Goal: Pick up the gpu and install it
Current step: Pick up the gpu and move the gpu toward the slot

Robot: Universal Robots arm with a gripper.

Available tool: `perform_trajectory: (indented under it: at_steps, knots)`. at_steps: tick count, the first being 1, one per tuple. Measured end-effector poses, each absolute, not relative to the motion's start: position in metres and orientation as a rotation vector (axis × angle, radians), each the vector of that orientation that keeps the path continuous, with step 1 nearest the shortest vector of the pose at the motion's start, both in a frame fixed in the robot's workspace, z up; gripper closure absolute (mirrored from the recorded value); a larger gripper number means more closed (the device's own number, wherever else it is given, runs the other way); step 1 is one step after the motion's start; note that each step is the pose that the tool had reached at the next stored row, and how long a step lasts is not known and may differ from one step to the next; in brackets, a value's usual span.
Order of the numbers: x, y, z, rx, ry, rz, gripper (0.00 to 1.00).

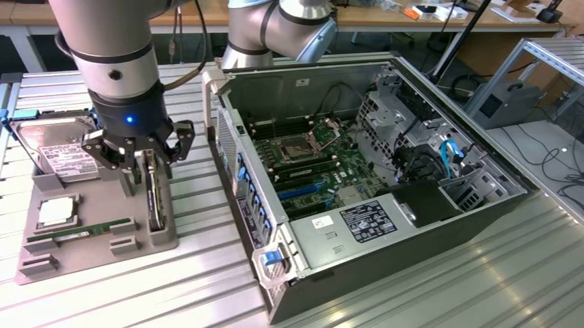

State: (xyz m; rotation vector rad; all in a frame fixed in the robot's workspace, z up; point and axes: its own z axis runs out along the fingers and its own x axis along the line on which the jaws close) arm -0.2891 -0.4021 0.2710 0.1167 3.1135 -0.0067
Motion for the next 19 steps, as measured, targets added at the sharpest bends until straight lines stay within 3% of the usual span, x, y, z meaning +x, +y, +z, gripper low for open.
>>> perform_trajectory:
  at_steps: [19]
  knots:
    - [-0.29,-0.401,0.246,0.116,3.114,-0.007,0.5]
